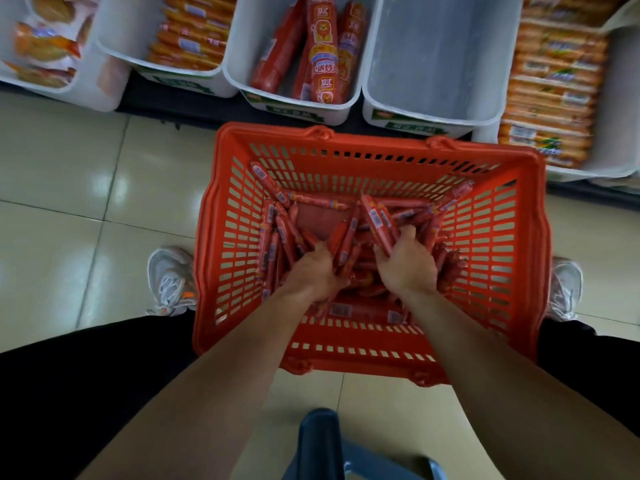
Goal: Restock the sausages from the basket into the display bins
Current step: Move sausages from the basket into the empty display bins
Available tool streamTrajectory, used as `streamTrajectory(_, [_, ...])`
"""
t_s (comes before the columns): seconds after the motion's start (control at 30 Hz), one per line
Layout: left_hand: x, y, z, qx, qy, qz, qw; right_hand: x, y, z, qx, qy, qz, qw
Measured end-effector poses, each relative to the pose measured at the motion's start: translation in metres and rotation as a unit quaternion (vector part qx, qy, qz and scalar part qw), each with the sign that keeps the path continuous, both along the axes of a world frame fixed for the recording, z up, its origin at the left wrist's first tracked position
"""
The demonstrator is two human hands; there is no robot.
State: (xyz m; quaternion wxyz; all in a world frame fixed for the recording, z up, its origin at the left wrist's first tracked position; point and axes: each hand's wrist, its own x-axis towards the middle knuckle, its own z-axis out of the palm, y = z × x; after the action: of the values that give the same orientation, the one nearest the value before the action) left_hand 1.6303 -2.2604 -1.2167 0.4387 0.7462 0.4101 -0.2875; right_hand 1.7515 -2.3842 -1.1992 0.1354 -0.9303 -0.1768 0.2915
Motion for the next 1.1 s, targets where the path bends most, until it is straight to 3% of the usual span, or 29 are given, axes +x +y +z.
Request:
streamTrajectory(0.13, [0.000,0.000,0.001,-0.059,-0.030,0.044,0.997,0.005,-0.025,-0.001,-0.044,0.104,-0.049,0.992])
streamTrajectory(0.37, [-0.009,0.008,0.029,-0.073,-0.077,0.043,0.993,0.015,-0.035,0.015,0.013,0.206,-0.036,0.978])
streamTrajectory(0.5, [-0.011,0.025,0.065,-0.033,-0.080,0.034,0.996,0.017,-0.026,0.043,0.042,0.194,-0.018,0.980])
streamTrajectory(0.77, [0.005,0.052,0.155,0.032,-0.173,0.041,0.984,0.032,-0.016,0.128,0.123,0.108,0.019,0.986])
streamTrajectory(0.93, [0.034,0.067,0.192,0.058,-0.237,0.061,0.968,0.055,-0.015,0.167,0.193,0.033,-0.001,0.981])
streamTrajectory(1.1, [0.072,0.078,0.204,0.063,-0.264,0.085,0.959,0.098,-0.004,0.174,0.200,0.007,-0.040,0.979])
